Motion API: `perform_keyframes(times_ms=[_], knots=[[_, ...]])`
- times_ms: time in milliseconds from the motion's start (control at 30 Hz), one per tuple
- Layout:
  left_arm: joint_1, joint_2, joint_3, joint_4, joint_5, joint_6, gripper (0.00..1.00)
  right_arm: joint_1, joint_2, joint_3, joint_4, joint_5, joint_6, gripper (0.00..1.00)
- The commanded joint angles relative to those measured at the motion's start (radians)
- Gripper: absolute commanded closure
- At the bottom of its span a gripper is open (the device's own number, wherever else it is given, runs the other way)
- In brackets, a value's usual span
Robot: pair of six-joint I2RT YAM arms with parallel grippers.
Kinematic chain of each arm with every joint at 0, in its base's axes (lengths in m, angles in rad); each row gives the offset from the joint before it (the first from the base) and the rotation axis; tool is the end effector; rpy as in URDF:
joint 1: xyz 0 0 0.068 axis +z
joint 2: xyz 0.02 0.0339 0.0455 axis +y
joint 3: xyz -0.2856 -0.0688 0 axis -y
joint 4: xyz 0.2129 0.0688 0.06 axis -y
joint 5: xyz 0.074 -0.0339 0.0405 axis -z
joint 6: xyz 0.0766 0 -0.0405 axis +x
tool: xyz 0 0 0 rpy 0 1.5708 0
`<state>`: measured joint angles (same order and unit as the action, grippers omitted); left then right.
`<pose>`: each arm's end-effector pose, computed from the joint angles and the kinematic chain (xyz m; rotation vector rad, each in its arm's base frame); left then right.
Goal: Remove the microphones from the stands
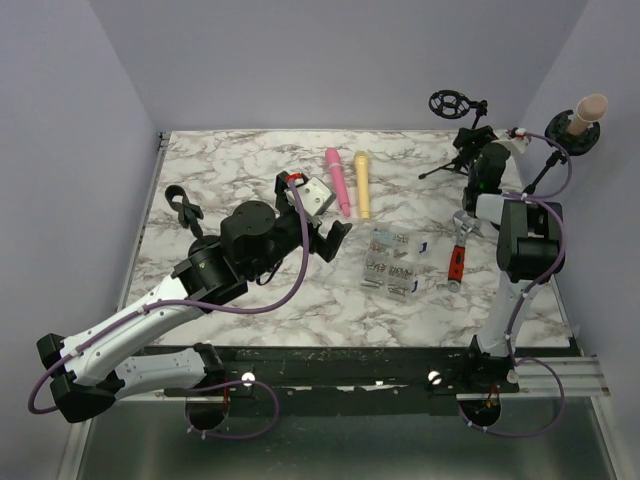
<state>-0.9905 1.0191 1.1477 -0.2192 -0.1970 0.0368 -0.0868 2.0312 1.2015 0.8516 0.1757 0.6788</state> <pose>0.1344 -0.1777 0.4300 0.6947 1.5406 -0.5578 0.4813 -0.0553 0.2561 0.7095 1.3878 0.3321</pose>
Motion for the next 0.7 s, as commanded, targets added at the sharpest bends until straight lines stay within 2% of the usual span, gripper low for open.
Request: perform_keyframes(times_ms=[0, 167, 333, 533, 667], knots=[[-0.007, 0.003, 0.008, 0.004, 0.011, 0.0, 0.02, -0.004, 0.04, 0.023, -0.043, 0.032, -0.037, 0.35], [-0.007, 0.004, 0.007, 0.005, 0.008, 0.0, 0.01, -0.004, 0.049, 0.021, -0.038, 0.027, -0.065, 0.41], [-0.007, 0.007, 0.007, 0.005, 0.01, 0.0, 0.01, -0.004, 0.069, 0.047, -0.043, 0.01, -0.107, 0.51], [-0.007, 0.006, 0.007, 0.005, 0.011, -0.001, 0.01, -0.004, 0.067, 0.05, -0.043, 0.03, -0.134, 0.47], [-0.007, 0.005, 0.007, 0.006, 0.011, -0.002, 0.01, -0.005, 0.077, 0.07, -0.058, 0.018, -0.165, 0.55]])
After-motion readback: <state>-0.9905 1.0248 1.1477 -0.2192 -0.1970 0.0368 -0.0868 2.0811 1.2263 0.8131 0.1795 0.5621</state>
